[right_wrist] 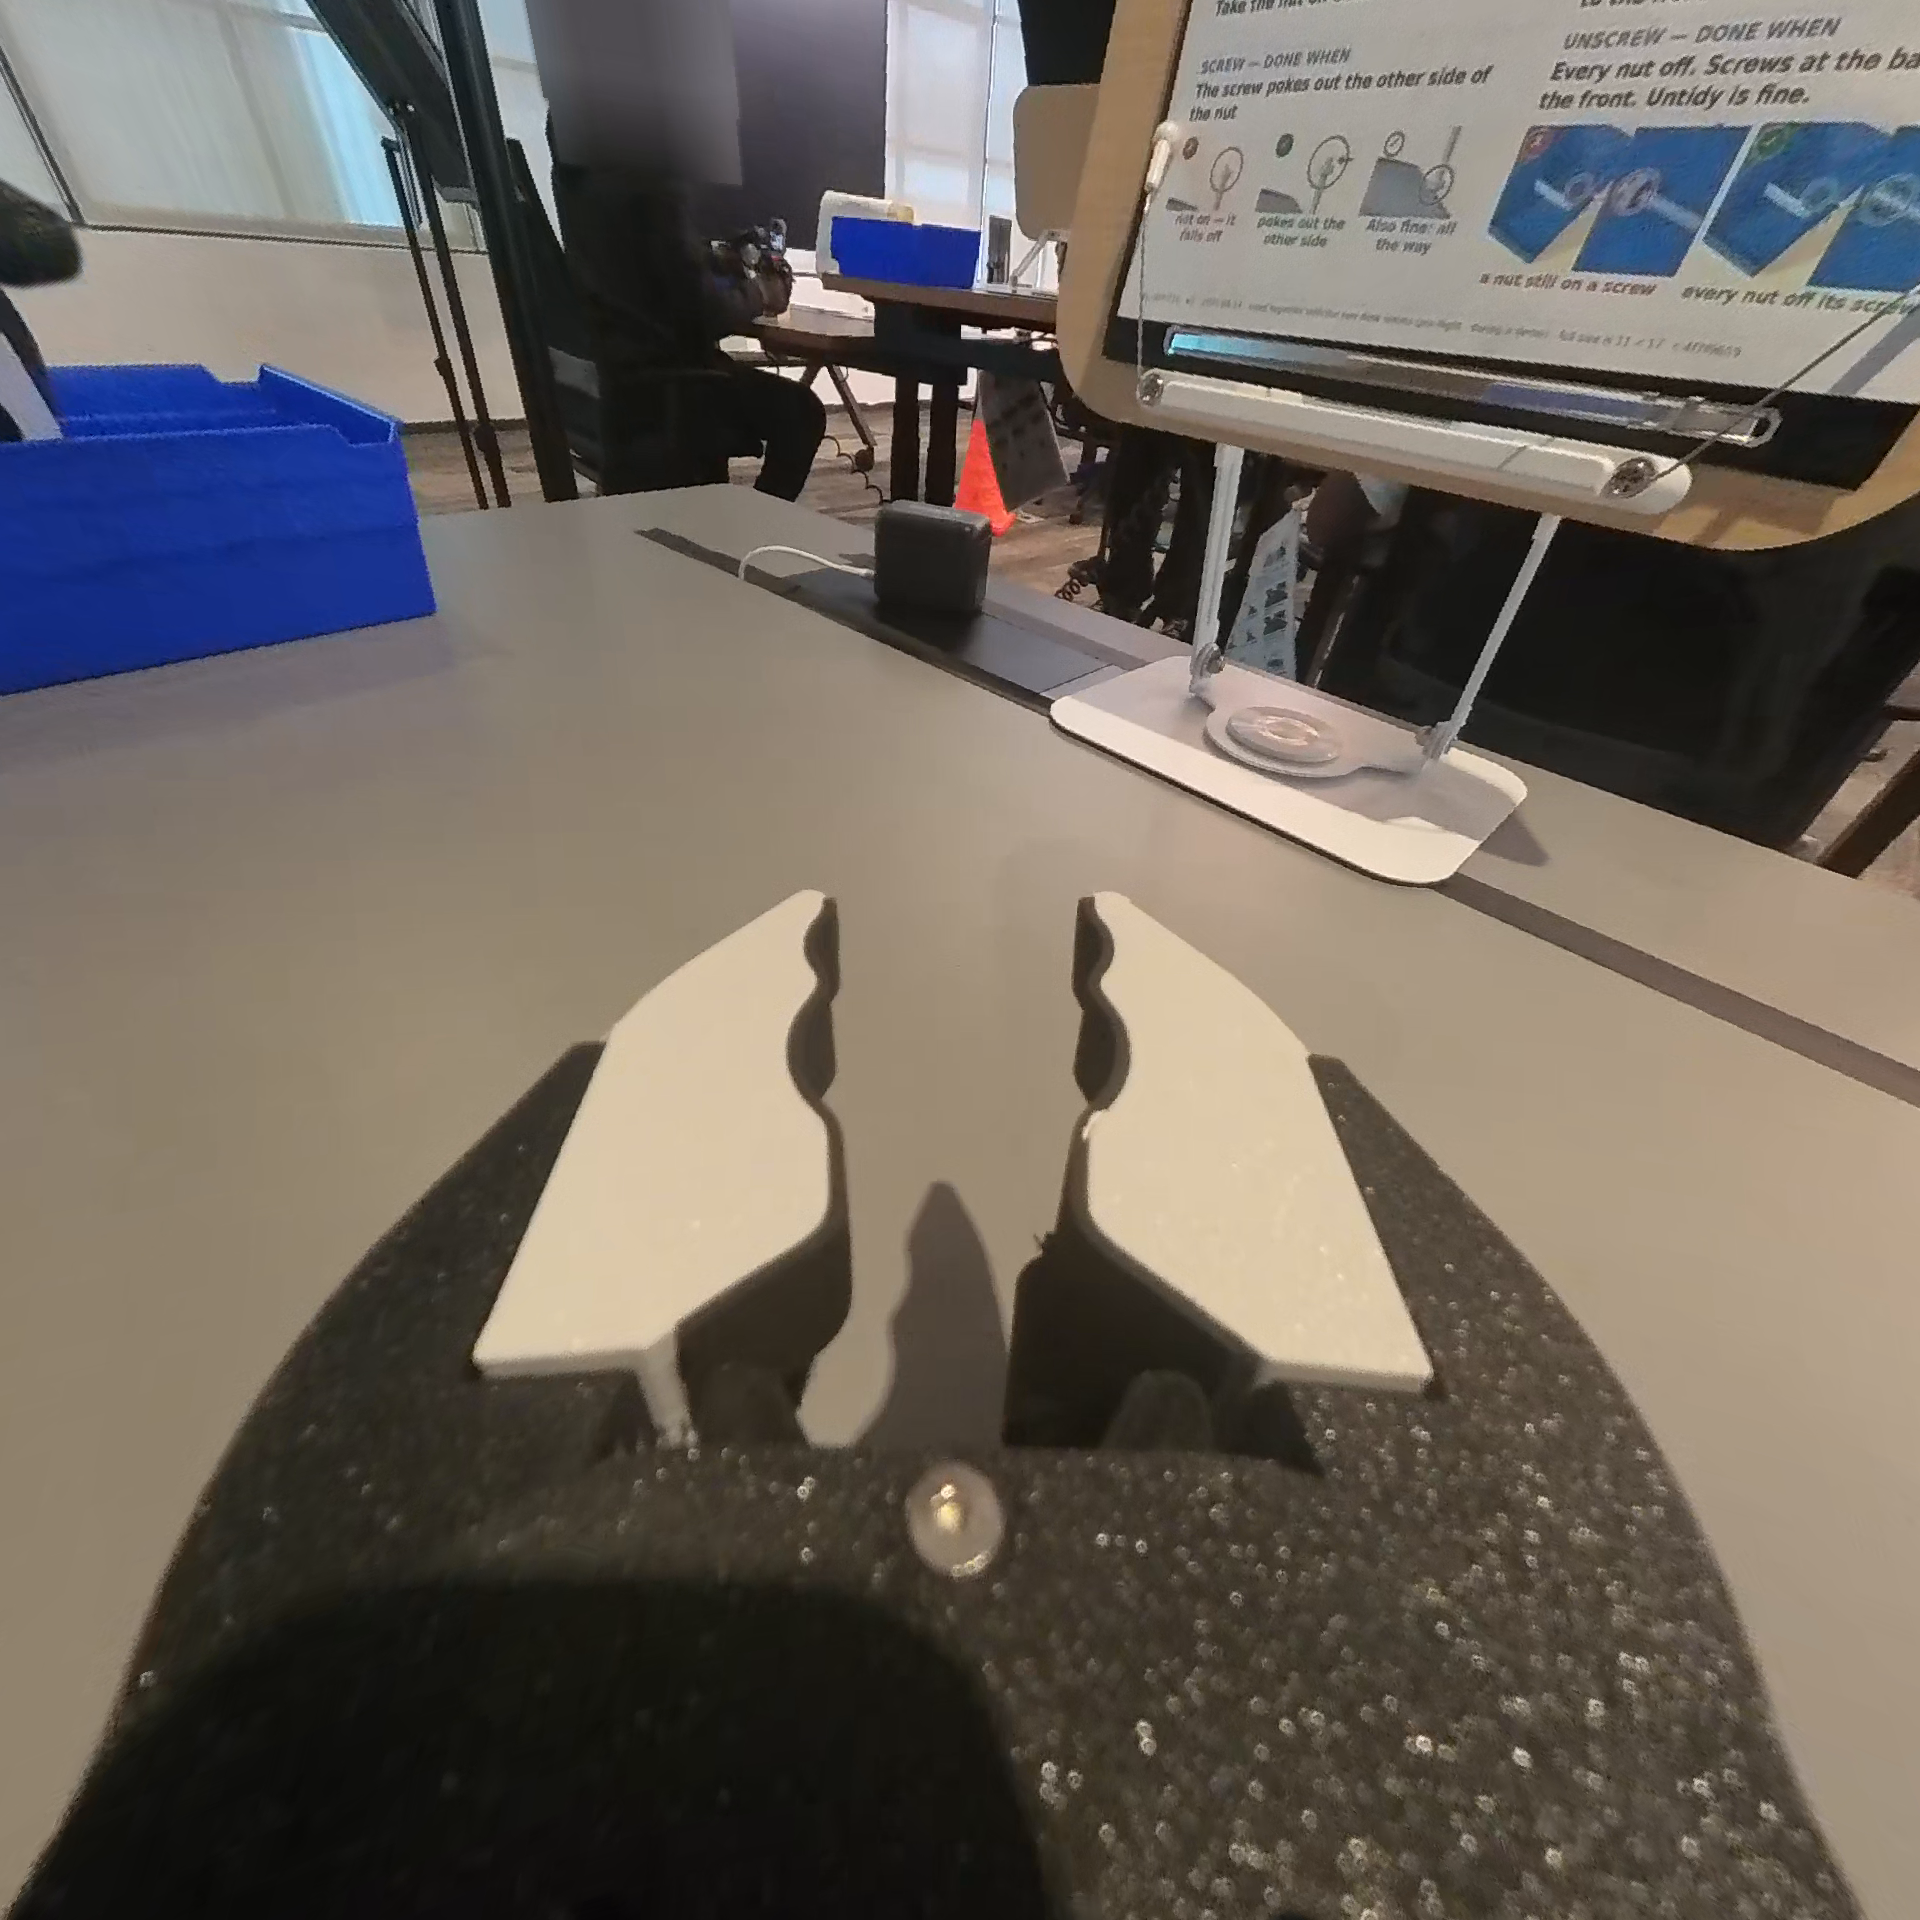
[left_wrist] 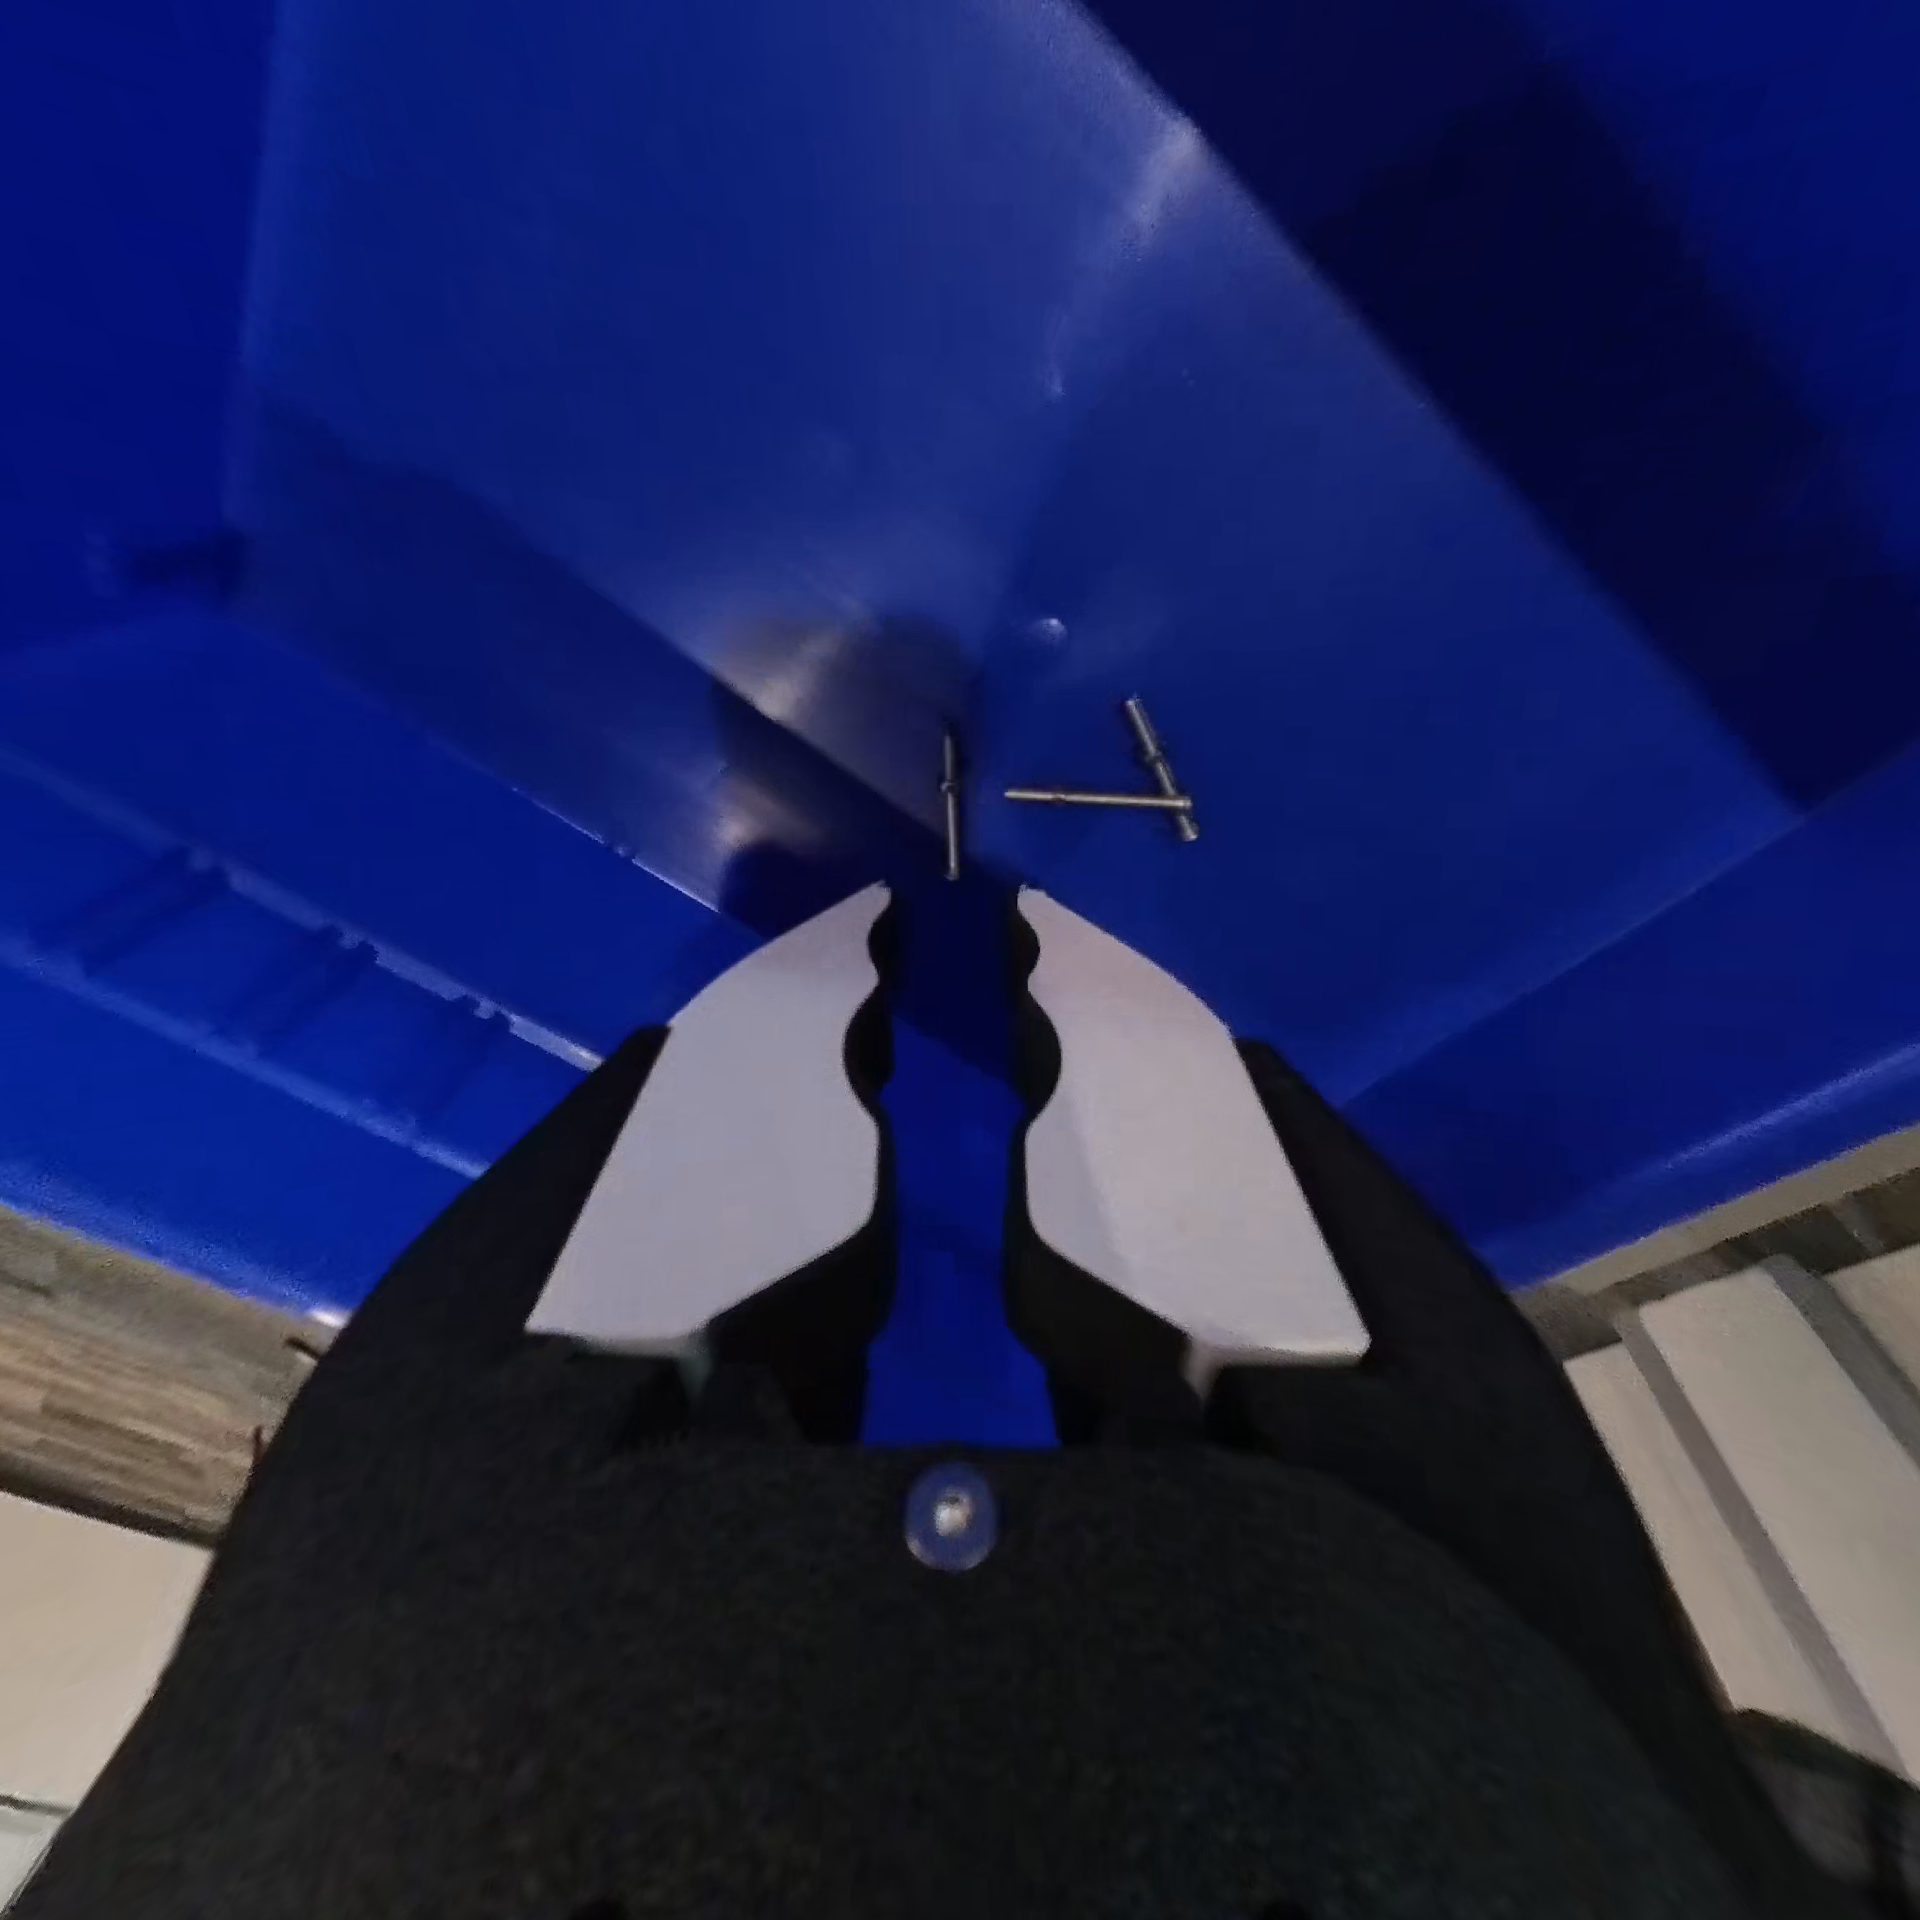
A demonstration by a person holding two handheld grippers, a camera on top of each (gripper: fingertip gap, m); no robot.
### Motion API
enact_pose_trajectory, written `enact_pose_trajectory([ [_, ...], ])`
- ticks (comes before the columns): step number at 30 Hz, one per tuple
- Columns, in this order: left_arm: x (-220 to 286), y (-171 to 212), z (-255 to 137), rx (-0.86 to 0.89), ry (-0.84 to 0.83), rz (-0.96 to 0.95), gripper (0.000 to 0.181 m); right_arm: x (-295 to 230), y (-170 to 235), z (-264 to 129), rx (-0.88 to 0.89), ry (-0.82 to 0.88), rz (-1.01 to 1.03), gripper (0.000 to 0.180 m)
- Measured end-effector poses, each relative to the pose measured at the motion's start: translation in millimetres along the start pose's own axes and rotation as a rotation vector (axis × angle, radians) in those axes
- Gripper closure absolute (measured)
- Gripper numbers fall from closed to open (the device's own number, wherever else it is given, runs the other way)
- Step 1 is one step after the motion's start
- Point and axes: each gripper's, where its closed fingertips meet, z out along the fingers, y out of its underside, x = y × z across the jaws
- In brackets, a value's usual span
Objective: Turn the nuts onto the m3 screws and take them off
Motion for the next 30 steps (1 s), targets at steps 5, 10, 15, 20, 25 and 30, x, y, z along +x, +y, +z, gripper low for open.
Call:
enact_pose_trajectory([
  [5,0.4,1.5,10.7,-0.064,0.017,0.004,0.163,-2.1,1.7,1.9,-0.007,-0.019,0.01,0.137],
  [10,0.1,6.5,24.9,-0.134,0.02,0.006,0.163,-4.1,1.9,2.8,-0.008,-0.028,0.016,0.137],
  [15,0.6,6.7,26.7,-0.127,0.05,-0.019,0.17,-3.3,3.6,3.5,-0.002,-0.04,0.053,0.137],
  [20,3.3,6.8,26.9,-0.134,0.081,-0.031,0.175,-1.4,4.4,3.2,0.005,-0.044,0.082,0.137],
  [25,3.3,6.5,26.6,-0.166,0.094,-0.084,0.176,-0.7,5.6,3.4,0.009,-0.049,0.104,0.138],
  [30,1.7,7.1,26.3,-0.133,0.077,-0.165,0.176,1.6,0.7,-0.9,0.028,-0.039,0.099,0.139],
])
